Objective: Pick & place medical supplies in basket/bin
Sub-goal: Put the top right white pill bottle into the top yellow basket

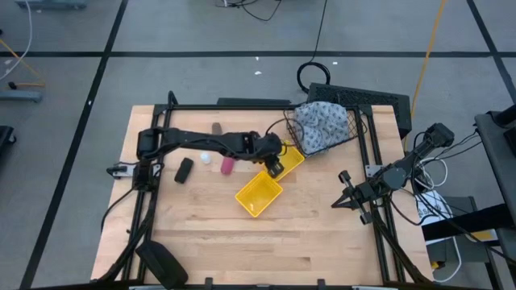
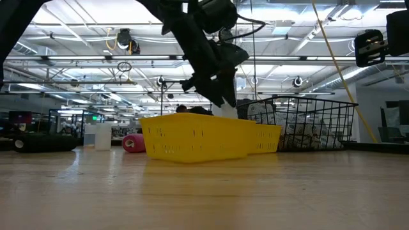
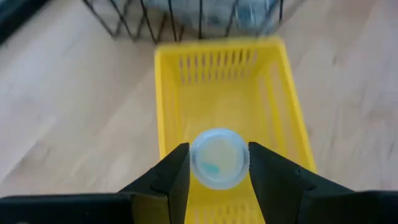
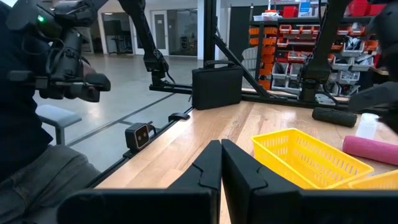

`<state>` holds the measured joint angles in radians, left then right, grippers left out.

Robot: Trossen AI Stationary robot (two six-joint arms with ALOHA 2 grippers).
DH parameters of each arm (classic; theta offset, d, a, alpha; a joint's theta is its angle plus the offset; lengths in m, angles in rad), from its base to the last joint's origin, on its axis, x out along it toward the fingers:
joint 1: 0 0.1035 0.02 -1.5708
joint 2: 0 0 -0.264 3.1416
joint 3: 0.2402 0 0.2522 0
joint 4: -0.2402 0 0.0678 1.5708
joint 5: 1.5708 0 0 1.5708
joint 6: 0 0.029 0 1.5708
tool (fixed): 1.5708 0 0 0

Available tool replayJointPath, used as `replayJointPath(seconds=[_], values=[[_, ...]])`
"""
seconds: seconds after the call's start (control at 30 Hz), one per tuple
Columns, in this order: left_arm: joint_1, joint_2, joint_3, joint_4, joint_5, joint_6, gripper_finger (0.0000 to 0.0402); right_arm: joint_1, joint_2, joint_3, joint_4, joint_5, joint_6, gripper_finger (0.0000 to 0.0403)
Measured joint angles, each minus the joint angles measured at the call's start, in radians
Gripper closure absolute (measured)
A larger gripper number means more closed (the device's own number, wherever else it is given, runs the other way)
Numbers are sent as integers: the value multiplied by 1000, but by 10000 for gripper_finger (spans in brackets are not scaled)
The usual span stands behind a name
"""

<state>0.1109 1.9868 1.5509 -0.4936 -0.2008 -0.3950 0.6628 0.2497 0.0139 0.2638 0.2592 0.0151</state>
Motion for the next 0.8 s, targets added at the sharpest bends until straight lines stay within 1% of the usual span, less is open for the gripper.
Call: replayJointPath(seconds=[0.17, 0.33, 0.8], values=[[-32, -3, 0, -91, -16, -8, 247, 0, 0, 0, 0, 0, 0, 403], [-43, -4, 0, -85, -36, -7, 247, 0, 0, 0, 0, 0, 0, 403], [-42, 2, -3, -87, -36, -67, 247, 0, 0, 0, 0, 0, 0, 403]])
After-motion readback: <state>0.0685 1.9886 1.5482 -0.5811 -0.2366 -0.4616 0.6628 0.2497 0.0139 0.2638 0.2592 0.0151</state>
